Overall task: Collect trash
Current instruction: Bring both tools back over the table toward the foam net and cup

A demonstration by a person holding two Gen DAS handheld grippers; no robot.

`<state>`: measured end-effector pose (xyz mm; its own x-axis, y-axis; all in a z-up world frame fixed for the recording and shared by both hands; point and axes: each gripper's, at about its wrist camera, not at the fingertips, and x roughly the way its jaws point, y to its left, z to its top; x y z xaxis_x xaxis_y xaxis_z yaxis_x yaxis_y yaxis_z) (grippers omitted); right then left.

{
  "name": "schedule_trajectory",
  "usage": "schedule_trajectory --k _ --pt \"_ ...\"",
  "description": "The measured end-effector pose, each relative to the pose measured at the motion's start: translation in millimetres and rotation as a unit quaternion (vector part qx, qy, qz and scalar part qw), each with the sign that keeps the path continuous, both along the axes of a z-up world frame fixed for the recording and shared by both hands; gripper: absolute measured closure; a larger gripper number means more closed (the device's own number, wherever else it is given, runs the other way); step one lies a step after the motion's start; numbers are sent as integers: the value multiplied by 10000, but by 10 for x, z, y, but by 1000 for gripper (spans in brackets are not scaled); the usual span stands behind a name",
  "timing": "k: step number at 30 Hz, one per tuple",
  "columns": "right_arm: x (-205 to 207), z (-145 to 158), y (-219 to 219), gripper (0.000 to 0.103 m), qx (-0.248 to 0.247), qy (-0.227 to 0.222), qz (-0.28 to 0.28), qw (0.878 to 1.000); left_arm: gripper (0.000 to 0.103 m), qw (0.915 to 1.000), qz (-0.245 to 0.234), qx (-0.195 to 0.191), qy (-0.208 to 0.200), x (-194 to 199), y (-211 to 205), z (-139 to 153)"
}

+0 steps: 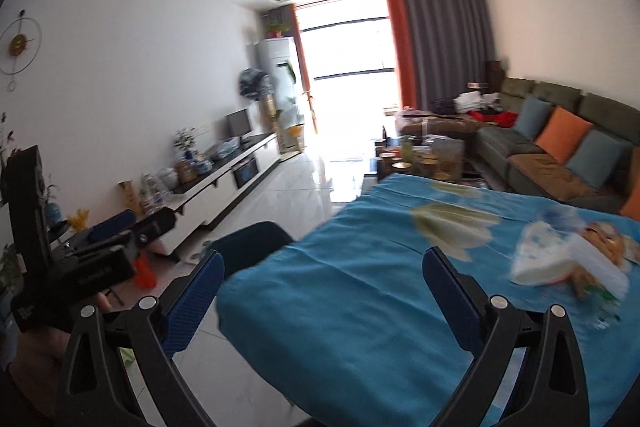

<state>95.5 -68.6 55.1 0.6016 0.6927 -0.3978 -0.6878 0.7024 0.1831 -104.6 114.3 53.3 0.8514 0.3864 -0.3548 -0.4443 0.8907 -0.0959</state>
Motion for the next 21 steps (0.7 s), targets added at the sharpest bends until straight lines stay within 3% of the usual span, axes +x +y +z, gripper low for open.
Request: schedule_trajectory --k 11,21 --pt "-29 -338 -1120 7 52 192 -1465 9890 5 9955 -939 -5 136 269 -536 -99" --pt "-102 -471 -1633 7 -275 31 -2272 9735 5 9867 -1615 -68 172 731 -767 -251"
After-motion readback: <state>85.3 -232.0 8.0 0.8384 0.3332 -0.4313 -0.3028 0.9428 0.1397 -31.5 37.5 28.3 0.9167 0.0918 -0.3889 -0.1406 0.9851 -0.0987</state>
